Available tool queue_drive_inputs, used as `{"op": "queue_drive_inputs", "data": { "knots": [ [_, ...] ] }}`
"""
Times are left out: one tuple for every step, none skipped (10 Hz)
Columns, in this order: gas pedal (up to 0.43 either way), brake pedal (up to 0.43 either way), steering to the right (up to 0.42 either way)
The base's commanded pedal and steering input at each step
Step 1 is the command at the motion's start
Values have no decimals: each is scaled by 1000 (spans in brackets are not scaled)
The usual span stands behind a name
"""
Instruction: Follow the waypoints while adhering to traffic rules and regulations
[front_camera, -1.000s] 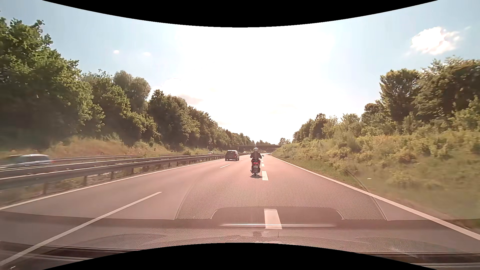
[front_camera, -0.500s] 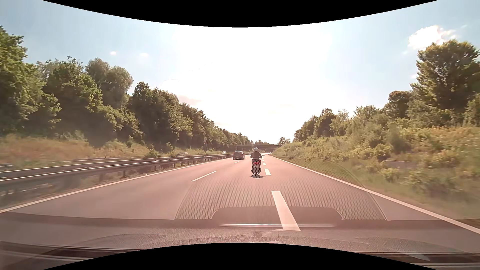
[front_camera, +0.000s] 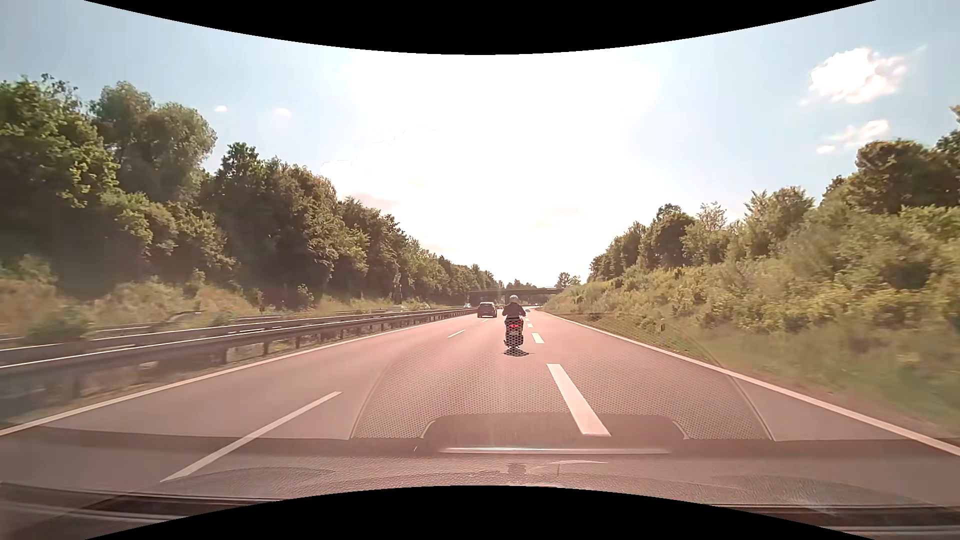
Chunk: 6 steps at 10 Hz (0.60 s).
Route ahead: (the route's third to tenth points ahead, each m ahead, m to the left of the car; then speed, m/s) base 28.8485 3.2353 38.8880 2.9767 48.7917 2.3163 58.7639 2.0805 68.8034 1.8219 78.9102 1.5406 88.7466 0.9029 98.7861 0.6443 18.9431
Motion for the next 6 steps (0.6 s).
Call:
{"op": "queue_drive_inputs", "data": {
  "knots": [
    [287, 12, 3],
    [287, 12, 3],
    [287, 12, 3],
    [287, 12, 3],
    [287, 12, 3],
    [287, 6, 3]
  ]
}}
